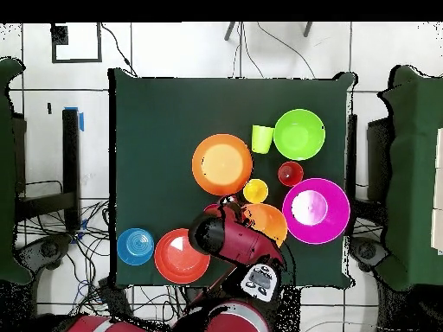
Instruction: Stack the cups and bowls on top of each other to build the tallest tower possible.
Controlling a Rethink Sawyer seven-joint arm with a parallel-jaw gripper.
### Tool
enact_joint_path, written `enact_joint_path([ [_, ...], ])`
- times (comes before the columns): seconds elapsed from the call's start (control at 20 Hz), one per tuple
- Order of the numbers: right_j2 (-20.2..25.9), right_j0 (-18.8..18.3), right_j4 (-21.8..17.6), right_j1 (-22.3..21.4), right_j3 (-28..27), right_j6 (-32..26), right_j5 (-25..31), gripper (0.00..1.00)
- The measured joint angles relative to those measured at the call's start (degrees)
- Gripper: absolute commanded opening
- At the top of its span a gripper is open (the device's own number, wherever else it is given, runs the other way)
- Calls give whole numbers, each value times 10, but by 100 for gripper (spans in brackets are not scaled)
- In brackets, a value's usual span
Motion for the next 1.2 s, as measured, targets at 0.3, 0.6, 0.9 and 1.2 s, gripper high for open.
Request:
enact_joint_path([
  [0.3, 0, 0, 0, -13, 0, 0, 8, 0],
  [0.6, 0, -2, 0, -17, 0, 0, 14, 0],
  [0.9, 0, -2, 0, -22, 0, 0, 26, 0],
  [1.2, 0, -1, 0, -45, 1, 0, 50, 0],
])
